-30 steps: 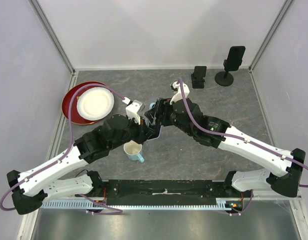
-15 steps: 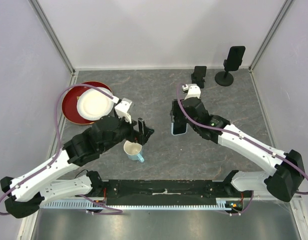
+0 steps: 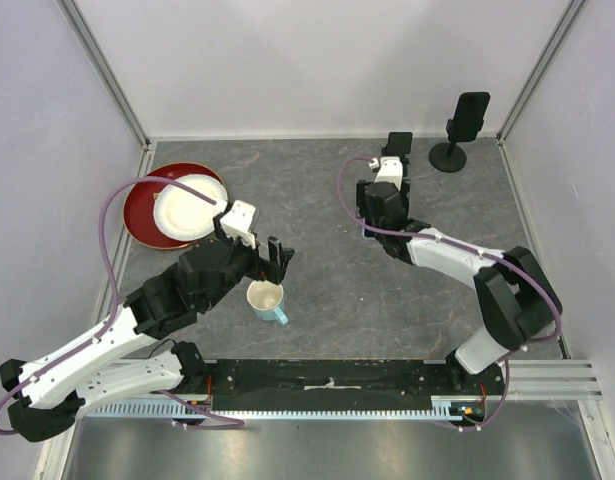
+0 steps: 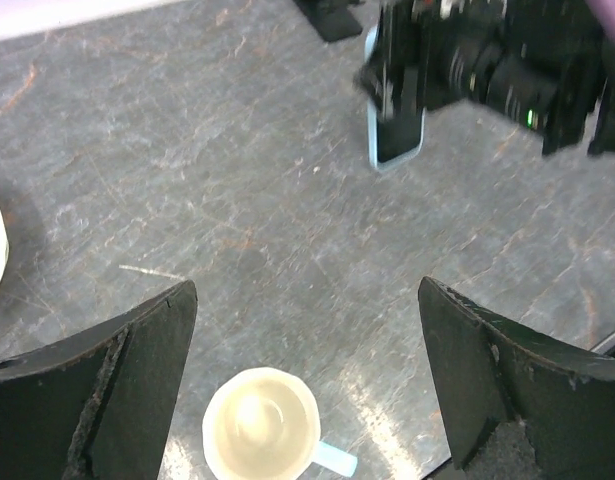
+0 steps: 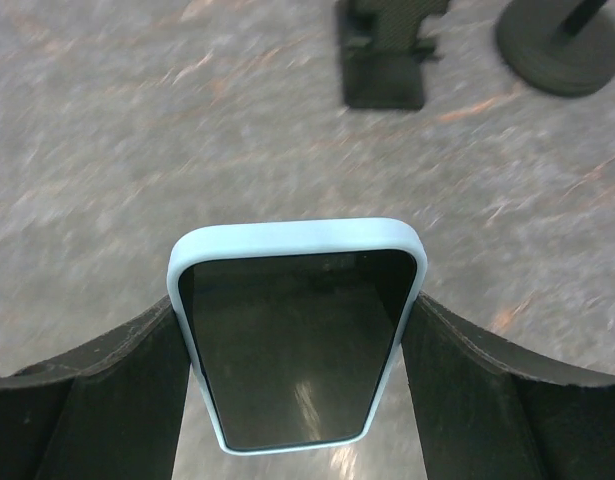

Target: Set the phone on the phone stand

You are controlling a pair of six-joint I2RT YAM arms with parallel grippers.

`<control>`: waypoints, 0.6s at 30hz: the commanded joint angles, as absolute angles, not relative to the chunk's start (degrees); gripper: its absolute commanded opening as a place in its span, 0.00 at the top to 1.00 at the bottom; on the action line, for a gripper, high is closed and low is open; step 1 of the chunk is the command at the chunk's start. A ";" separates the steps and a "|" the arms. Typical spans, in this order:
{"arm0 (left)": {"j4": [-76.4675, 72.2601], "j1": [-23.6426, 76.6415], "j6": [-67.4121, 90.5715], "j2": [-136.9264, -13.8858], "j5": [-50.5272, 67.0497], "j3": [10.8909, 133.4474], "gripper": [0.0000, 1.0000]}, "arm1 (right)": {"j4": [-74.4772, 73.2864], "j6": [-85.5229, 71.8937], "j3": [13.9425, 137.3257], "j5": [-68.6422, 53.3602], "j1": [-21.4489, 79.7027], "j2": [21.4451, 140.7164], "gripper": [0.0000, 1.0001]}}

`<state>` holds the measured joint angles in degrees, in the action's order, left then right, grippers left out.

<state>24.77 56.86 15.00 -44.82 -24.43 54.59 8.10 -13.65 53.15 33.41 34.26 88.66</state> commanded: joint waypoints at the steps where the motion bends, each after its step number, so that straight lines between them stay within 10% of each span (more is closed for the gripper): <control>1: 18.81 56.43 11.78 -42.72 -26.45 50.28 0.04 | 31.09 -5.46 59.41 37.88 28.31 93.50 1.00; 18: 17.84 56.34 9.84 -41.31 -30.85 48.25 0.05 | 39.47 2.45 90.16 26.89 16.52 120.22 1.00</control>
